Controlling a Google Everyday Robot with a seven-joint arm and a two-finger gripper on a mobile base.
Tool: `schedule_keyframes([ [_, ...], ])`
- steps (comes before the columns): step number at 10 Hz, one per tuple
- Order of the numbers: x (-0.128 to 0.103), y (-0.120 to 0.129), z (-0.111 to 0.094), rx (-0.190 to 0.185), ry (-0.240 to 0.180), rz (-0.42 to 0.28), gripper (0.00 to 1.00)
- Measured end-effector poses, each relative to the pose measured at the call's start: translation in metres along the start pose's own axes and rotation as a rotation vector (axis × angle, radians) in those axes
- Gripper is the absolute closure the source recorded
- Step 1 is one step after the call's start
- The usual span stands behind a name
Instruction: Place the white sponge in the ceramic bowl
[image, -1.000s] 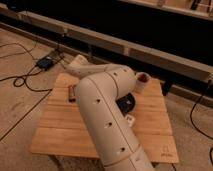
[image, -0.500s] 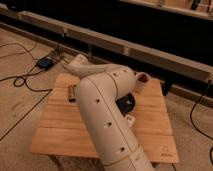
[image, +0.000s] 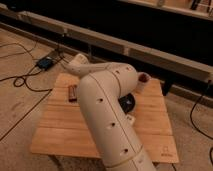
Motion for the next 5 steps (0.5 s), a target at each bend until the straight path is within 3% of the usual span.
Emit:
schedule_keyframes([
  [5,-0.005,-0.006,-0.040,0.014,-0.083,0.002,1.00],
])
